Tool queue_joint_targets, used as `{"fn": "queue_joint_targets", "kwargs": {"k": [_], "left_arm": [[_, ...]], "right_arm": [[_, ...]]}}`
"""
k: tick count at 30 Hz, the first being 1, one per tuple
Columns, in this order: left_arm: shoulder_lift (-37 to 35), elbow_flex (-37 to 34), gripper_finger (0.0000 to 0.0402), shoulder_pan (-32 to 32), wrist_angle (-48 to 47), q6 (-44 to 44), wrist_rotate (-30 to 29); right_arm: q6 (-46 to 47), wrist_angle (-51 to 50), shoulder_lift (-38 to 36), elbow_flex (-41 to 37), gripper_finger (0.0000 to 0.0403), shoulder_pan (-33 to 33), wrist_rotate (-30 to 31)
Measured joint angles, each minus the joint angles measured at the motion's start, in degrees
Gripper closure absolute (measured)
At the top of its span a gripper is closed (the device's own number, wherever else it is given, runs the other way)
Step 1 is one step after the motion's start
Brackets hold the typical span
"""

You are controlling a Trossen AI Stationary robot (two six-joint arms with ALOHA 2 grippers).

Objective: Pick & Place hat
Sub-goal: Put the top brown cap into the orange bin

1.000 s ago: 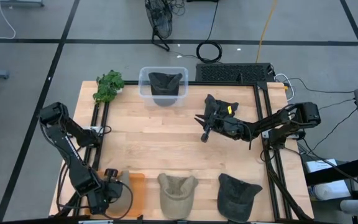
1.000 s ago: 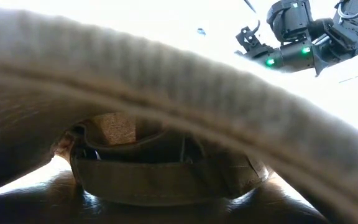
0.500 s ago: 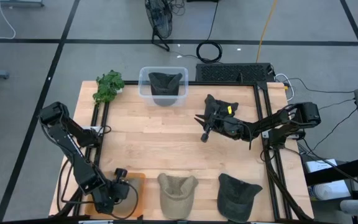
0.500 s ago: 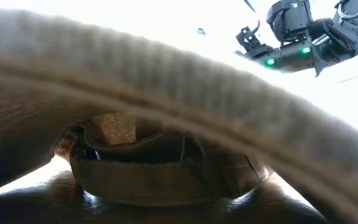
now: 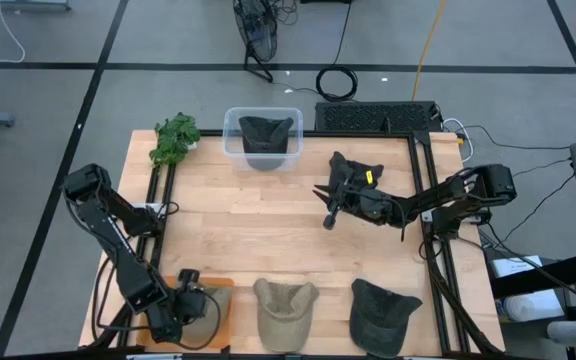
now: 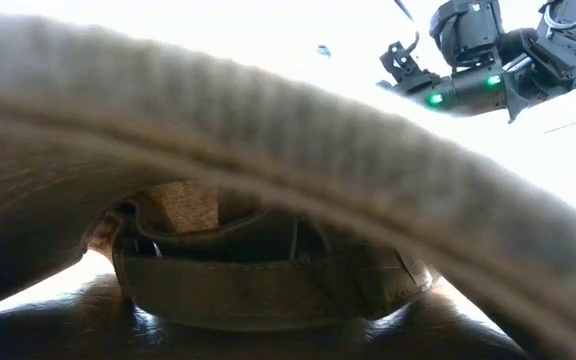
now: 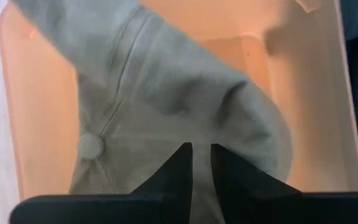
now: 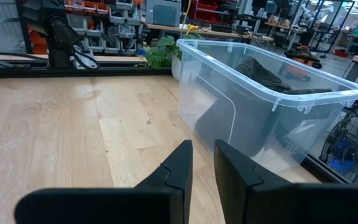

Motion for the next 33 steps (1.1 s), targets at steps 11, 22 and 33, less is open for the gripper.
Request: {"fn": "queue_joint_targets", "kwargs": {"k": [11, 22, 33], "left_arm": [[0.0, 0.0, 0.0335, -1.2, -1.9, -5.1, -0.5], [0.0, 0.0, 0.0335, -1.4, -3.1, -3.2, 10.1], [-0.1, 0.0, 0.0335, 0.8, -2.9, 3.6, 6.1]], "right_arm": [[0.0, 0.0, 0.0, 0.0, 0.036, 0.0, 0.0], [0.0, 0.0, 0.0, 0.0, 0.036, 0.0, 0.0], [0.0, 0.0, 0.0, 0.0, 0.036, 0.0, 0.0]]}}
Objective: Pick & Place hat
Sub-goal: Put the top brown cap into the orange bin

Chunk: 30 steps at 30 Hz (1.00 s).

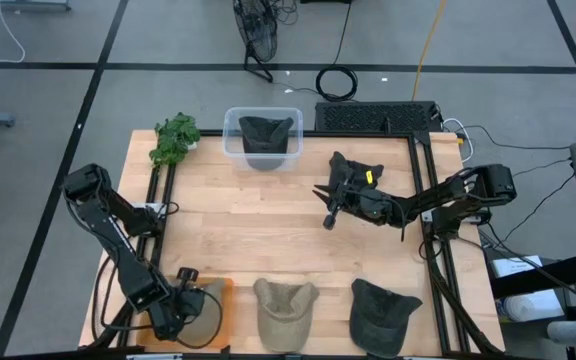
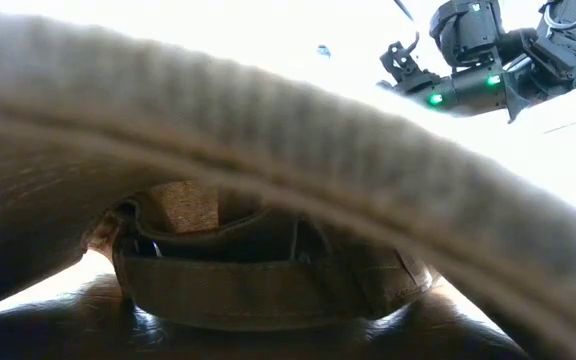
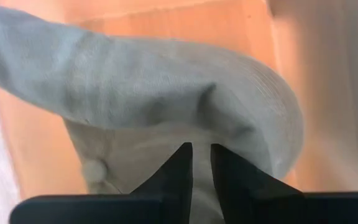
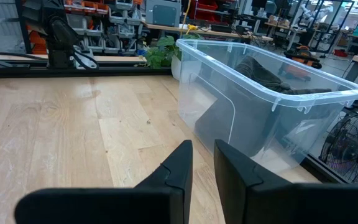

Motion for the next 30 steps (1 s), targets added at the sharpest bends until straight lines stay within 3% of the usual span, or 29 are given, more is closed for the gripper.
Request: {"fn": "queue_joint_targets", "kwargs": {"k": [9, 15, 22, 27, 30], "left_arm": [[-8.0, 0.0, 0.0335, 0.1, -2.3, 0.1, 0.8], [-14.0, 0.1, 0.0335, 0.1, 2.5, -3.3, -9.3], [-9.1, 0.1, 0.0334, -1.1, 16.0, -12.5, -7.4], [-6.5, 0.1, 0.0334, -0.2, 29.1, -6.4, -9.1], [-6.7, 0.7, 0.0334, 0.7, 27.6, -8.2, -9.4]], "right_arm": [[0.0, 0.0, 0.0, 0.0, 0.036, 0.0, 0.0], [0.0, 0.0, 0.0, 0.0, 0.036, 0.0, 0.0], [0.5, -0.6, 0.0, 0.0, 0.036, 0.0, 0.0], [1.4, -1.3, 0.0, 0.0, 0.036, 0.0, 0.0], [1.5, -1.4, 0.0, 0.0, 0.036, 0.0, 0.0]]}}
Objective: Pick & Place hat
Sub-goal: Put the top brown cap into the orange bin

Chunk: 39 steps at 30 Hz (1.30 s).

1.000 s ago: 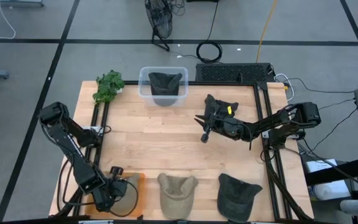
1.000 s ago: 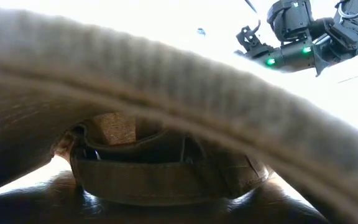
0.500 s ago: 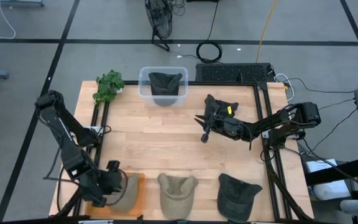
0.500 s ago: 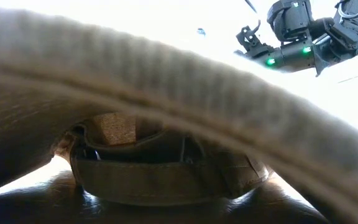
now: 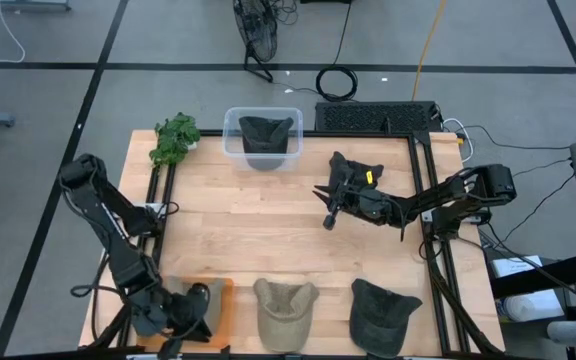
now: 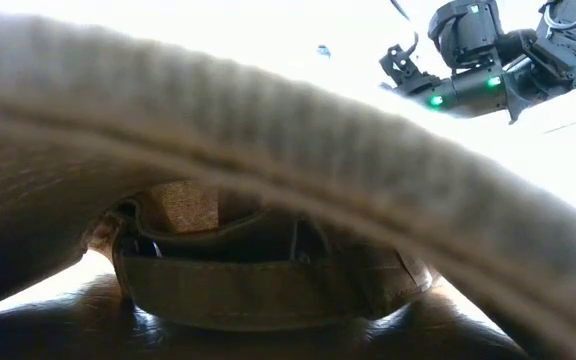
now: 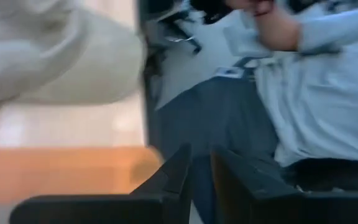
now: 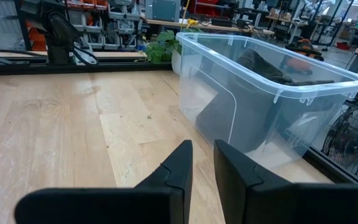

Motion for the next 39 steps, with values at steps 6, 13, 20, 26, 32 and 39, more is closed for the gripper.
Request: {"fn": "queue_joint_targets", "kwargs": {"k": [6, 13, 20, 26, 32, 39], "left_arm": [[2.6, 7.6, 0.0368, -1.4, -24.4, -4.5, -4.7], [10.3, 20.9, 0.0388, -3.0, -36.4, -5.6, -4.6], [17.8, 23.7, 0.0385, -4.5, -38.1, -5.4, 3.0], [20.0, 23.7, 0.0349, -4.4, -43.4, -4.6, 6.5], [19.9, 23.7, 0.0262, -4.4, -48.0, -4.7, 4.1], [19.9, 20.2, 0.0206, -4.3, -48.0, -11.0, 2.7]], "right_arm": [[0.0, 0.0, 0.0, 0.0, 0.036, 0.0, 0.0], [0.2, -0.4, 0.0, 0.0, 0.036, 0.0, 0.0], [0.5, -0.5, 0.0, 0.0, 0.036, 0.1, 0.0], [0.2, -0.6, 0.0, 0.0, 0.036, 0.1, 0.0], [0.1, -0.4, 0.0, 0.0, 0.036, 0.1, 0.0], [0.1, -0.5, 0.0, 0.0, 0.036, 0.1, 0.0]]}}
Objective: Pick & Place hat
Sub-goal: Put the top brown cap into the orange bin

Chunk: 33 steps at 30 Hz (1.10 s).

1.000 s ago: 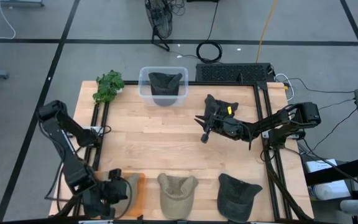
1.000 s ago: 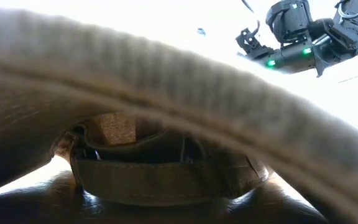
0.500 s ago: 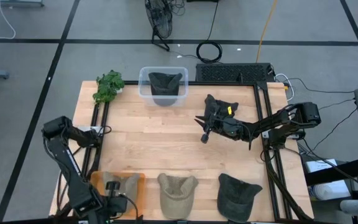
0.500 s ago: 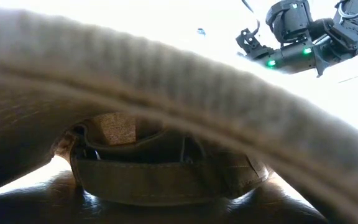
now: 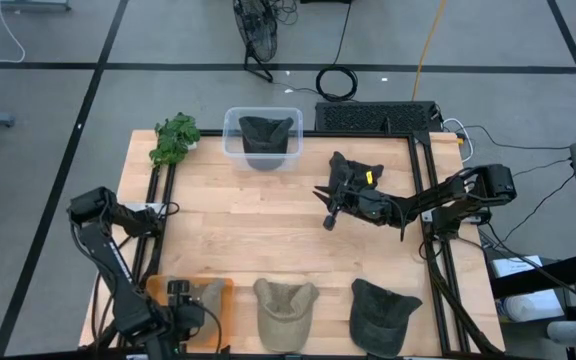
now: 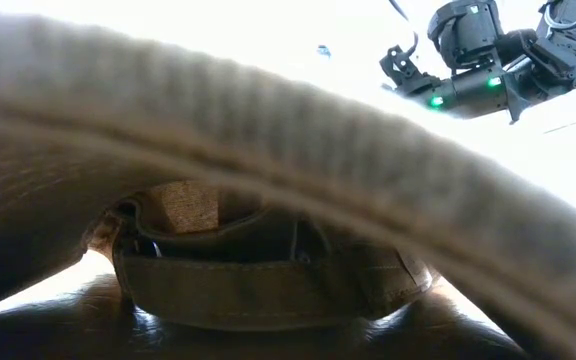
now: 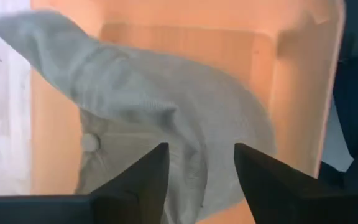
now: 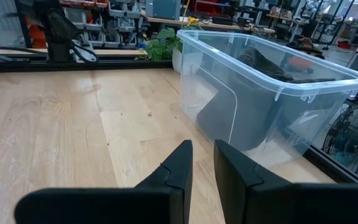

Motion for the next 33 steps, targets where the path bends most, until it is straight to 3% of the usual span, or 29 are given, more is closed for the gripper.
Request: {"fn": "queue_joint_targets", "kwargs": {"k": [5, 8, 18, 28, 33], "left_arm": [[0.0, -1.8, 0.0205, 0.0, 0.3, -2.0, 1.1], [0.0, -2.1, 0.0224, 0.0, 0.3, -1.5, 2.9], [0.0, -2.1, 0.0385, 0.5, 0.1, 1.4, 5.0], [-2.3, -2.1, 0.0394, 1.0, -0.5, 9.2, 8.1], [-7.0, -2.1, 0.0388, 0.6, -0.4, 9.1, 5.9]], "right_arm": [[0.0, 0.0, 0.0, 0.0, 0.036, 0.0, 0.0], [0.0, 0.1, 0.0, 0.0, 0.036, 0.0, 0.0], [0.0, 0.1, 0.0, 0.0, 0.036, 0.0, 0.0], [0.0, 0.1, 0.0, 0.0, 0.036, 0.0, 0.0], [0.0, 0.1, 0.0, 0.0, 0.036, 0.0, 0.0]]}}
